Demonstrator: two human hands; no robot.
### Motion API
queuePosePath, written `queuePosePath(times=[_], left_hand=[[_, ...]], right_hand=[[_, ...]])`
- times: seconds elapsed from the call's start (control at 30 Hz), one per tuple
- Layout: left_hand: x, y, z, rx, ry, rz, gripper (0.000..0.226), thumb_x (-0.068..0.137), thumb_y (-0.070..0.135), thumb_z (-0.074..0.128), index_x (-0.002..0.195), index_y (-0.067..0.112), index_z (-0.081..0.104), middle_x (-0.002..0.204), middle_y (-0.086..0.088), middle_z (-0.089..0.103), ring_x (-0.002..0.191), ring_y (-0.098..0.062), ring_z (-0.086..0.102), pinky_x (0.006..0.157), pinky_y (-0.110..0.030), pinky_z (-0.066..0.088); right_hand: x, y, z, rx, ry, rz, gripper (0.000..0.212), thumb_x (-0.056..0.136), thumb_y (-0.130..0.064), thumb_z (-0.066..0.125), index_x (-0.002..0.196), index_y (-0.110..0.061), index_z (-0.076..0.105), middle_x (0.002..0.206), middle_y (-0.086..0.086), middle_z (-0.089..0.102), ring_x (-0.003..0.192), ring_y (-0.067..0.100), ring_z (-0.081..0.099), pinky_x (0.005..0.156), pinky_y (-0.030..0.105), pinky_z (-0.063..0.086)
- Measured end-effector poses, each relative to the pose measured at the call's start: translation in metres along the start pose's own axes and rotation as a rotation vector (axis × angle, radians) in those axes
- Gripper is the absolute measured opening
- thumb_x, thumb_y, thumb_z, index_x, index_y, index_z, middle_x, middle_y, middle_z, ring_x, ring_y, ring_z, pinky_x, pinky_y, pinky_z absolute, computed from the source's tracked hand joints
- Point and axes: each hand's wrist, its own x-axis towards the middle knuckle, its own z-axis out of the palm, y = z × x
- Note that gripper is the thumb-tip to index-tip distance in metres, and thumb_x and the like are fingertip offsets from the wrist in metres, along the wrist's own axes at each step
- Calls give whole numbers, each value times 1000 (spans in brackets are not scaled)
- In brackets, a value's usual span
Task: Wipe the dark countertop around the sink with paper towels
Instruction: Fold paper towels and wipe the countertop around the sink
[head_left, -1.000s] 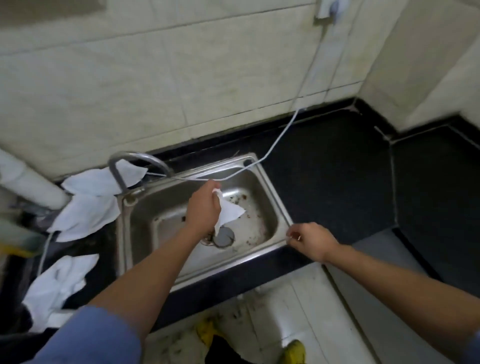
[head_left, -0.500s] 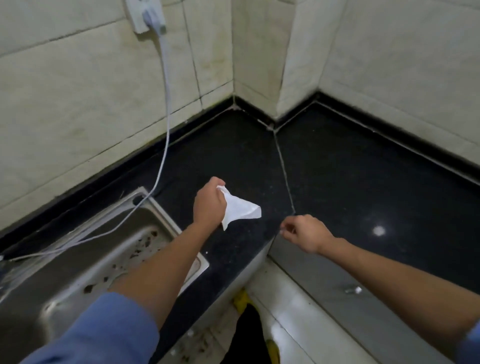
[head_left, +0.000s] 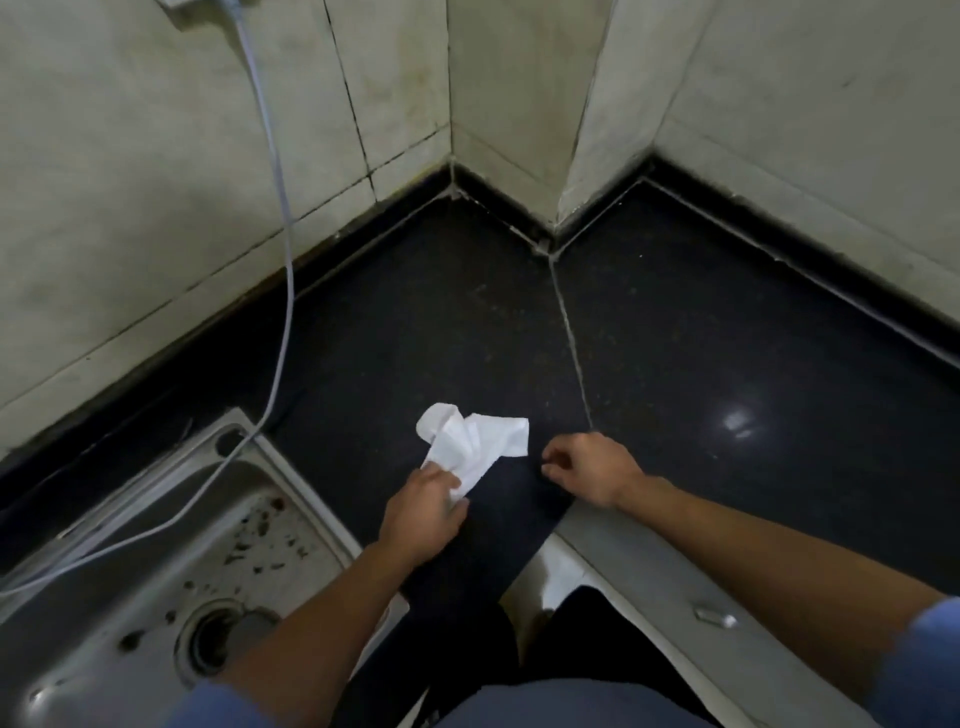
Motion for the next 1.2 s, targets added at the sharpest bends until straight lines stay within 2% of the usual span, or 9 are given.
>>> queuePosePath(times=[0.13, 0.27, 0.37, 0.53, 0.63, 0.77, 0.9, 1.0, 1.2], left_hand=[[13, -10, -12, -107, 122, -121, 30, 93, 39, 49, 84, 16, 65, 91, 1, 57, 84, -20, 61, 69, -34, 48], [44, -9, -25, -225, 184, -202, 37, 85, 45, 60, 116, 24, 56, 105, 6, 54, 89, -15, 57, 74, -35, 50], [59, -2, -24, -116, 38, -231, 23, 85, 35, 62, 102, 20, 61, 93, 5, 62, 86, -17, 59, 72, -33, 51], [39, -3, -20, -263, 264, -339, 17, 86, 22, 60, 72, 14, 56, 66, 1, 57, 63, -16, 55, 54, -30, 40], [21, -12, -15, -217, 69, -367, 21, 84, 20, 60, 65, 20, 52, 63, 3, 55, 66, -18, 57, 57, -30, 42], [6, -17, -15, -170, -139, -404, 9, 82, 26, 59, 74, 27, 63, 71, 8, 63, 72, -14, 61, 63, -29, 49], [24, -5, -32, -211, 132, -499, 30, 87, 53, 50, 90, 27, 65, 75, 7, 65, 76, -16, 63, 69, -30, 48], [57, 11, -38, -166, 149, -492, 47, 80, 69, 50, 99, 25, 57, 84, 5, 64, 78, -17, 59, 67, -32, 45], [75, 25, -37, -303, 276, -519, 7, 84, 16, 60, 90, 15, 62, 82, -1, 63, 74, -17, 58, 58, -28, 41]], right_hand=[[41, -14, 1, 48, 97, 67, 27, 93, -42, 51, 110, -25, 62, 107, 2, 68, 96, 24, 63, 76, 34, 50], [79, -30, 5, 61, -6, 118, 50, 84, -49, 62, 126, -23, 53, 119, 5, 60, 107, 27, 59, 81, 34, 48], [88, -40, 12, 38, -28, 8, 23, 83, -24, 62, 105, -19, 65, 103, 6, 64, 96, 26, 63, 71, 32, 47], [81, -27, 0, 122, 388, -386, 9, 83, -5, 61, 89, -11, 64, 93, 5, 56, 73, 21, 57, 59, 30, 45], [74, -4, 4, -33, 319, -483, 15, 81, -3, 62, 94, -10, 66, 101, 7, 58, 88, 22, 59, 62, 28, 47], [64, 13, 17, -213, 7, -429, 25, 87, -22, 57, 109, -17, 68, 118, -1, 59, 112, 21, 52, 82, 34, 51], [69, 11, 3, 57, 249, -255, 30, 88, -39, 60, 112, -21, 65, 114, -4, 60, 98, 16, 59, 80, 33, 52], [91, 10, -8, 112, 137, -7, 43, 85, -36, 65, 124, -20, 56, 118, 1, 54, 97, 22, 61, 82, 32, 49], [97, 2, -15, 255, 102, -51, 31, 84, -5, 60, 113, -14, 64, 98, 4, 66, 86, 17, 59, 73, 22, 40]])
